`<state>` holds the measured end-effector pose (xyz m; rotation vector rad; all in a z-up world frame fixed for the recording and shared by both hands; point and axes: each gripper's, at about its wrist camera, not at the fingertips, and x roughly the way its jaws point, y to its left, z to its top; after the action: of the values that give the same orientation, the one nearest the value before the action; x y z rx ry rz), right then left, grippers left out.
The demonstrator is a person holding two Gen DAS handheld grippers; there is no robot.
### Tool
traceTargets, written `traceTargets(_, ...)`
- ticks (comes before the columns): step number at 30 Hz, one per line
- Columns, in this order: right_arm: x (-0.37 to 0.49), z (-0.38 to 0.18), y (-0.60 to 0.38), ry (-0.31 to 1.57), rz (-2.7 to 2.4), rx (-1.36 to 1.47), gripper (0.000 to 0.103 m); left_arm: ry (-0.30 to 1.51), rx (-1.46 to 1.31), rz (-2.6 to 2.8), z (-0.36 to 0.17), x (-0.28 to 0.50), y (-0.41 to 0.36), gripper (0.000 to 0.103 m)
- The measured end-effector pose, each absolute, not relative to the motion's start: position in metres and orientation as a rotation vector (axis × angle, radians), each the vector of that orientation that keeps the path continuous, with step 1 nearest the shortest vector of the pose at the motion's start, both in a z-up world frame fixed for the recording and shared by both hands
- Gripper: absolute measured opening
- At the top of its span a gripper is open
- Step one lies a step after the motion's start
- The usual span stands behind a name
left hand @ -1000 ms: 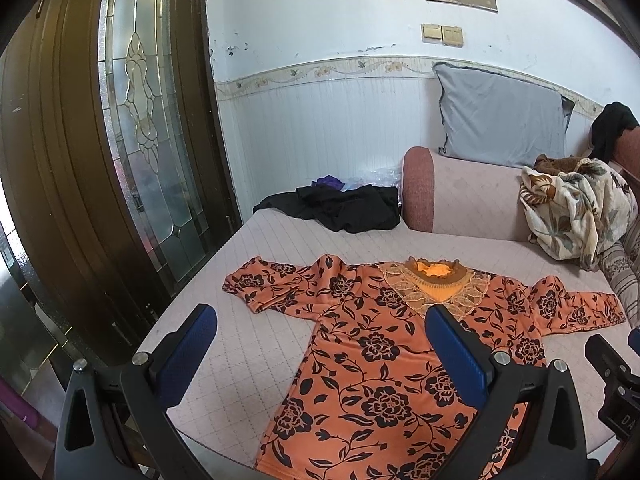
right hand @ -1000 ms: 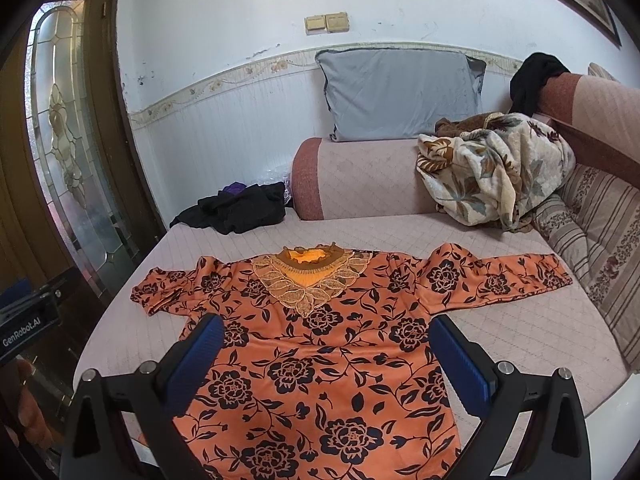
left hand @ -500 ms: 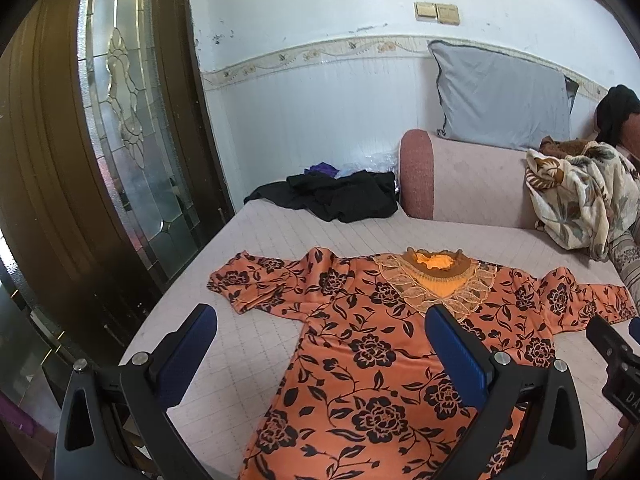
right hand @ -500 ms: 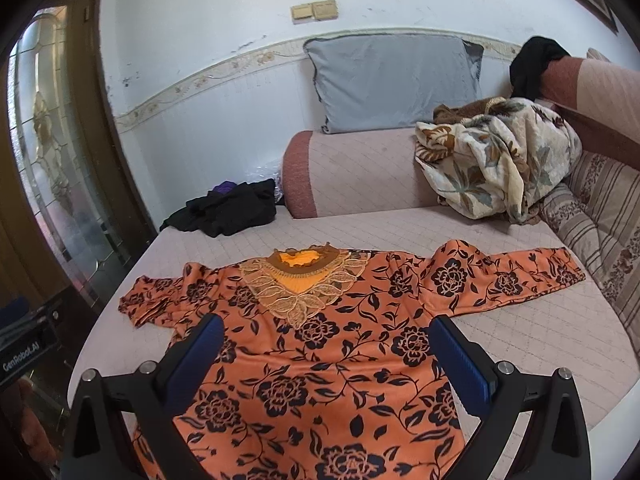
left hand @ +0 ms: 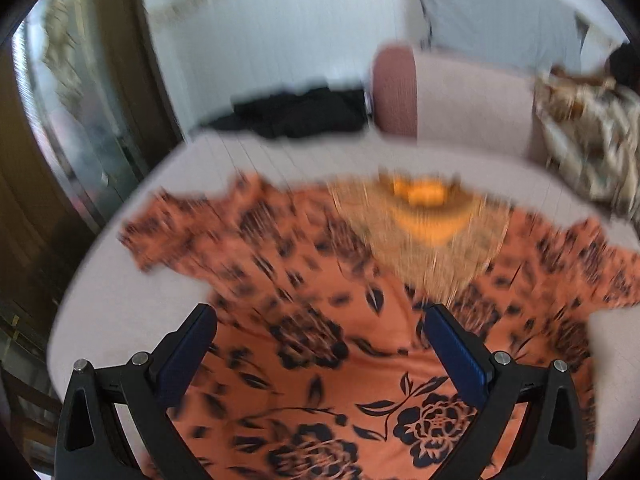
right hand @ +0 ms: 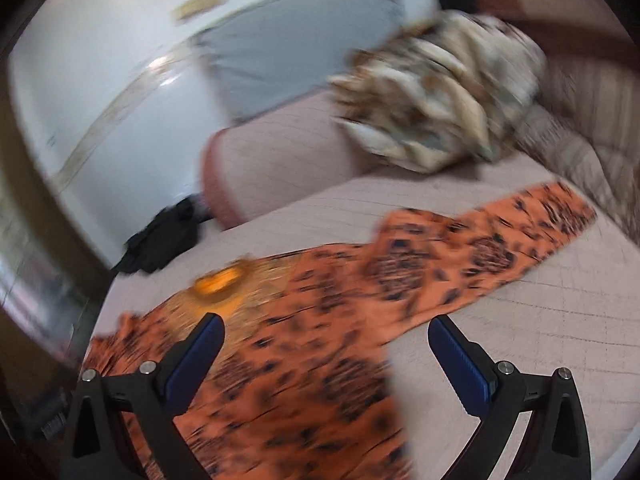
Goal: Fold small clothes
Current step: 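Grasp the sleeve cuff with the right tool and fold it across the dress body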
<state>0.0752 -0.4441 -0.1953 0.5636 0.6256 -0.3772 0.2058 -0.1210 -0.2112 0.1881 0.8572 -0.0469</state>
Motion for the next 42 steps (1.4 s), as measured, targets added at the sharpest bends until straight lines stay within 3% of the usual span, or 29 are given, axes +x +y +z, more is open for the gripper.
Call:
traceTargets(3,0.068,-0.237,-0.520,0.657,-0.510,0.696,0.103,0.980,0.211,-0.043,-0.267,0.226,-0.127,0.103)
traceTargets(6,0.059,-0.268,-0.587,0.610,-0.566,0.896,0.103,1.098,0.173,-0.065,-0.286,0.228,-0.134,0.103)
traceTargets(13,0.028,-0.329,-0.703,0.446,-0.633,1.287,0.098,1.035,0.182,-0.091,-0.298,0.236,-0.132,0.103)
traceTargets(17,0.028,-0.327,-0.732,0.373,-0.646,1.279,0.094,1.008,0.166,-0.077,-0.305,0.235,-0.130,0.103)
traceTargets(21,0.039,-0.331,-0.747,0.392,-0.715,1.199,0.068,1.008,0.149,-0.089,-0.309,0.235,-0.127,0.103)
traceTargets(23,0.041,-0.334,-0.756,0.406,-0.744,1.171,0.047,1.016,0.138,-0.098,-0.306,0.237,-0.126,0.103)
traceTargets(24,0.043,-0.336,-0.759,0.415,-0.755,1.160,0.028,1.020,0.136,-0.100,-0.303,0.236,-0.128,0.103)
traceTargets(25,0.042,-0.339,-0.762,0.426,-0.762,1.152,0.018,1.025,0.137,-0.102,-0.302,0.238,-0.129,0.103)
traceTargets(27,0.040,-0.340,-0.762,0.409,-0.756,1.156,0.011,1.041,0.135,-0.109,-0.300,0.244,-0.129,0.103)
traceTargets(30,0.044,-0.323,-0.752,0.352,-0.725,1.147,0.009,1.052,0.135,-0.116,-0.295,0.250,-0.128,0.103)
traceTargets(36,0.080,-0.235,-0.679,0.270,-0.515,0.997,0.009,1.003,0.103,0.001,-0.276,0.259,-0.099,0.103)
traceTargets(42,0.154,-0.166,-0.537,0.314,-0.180,0.843,0.009,0.985,-0.017,0.159,-0.257,0.276,-0.039,0.103)
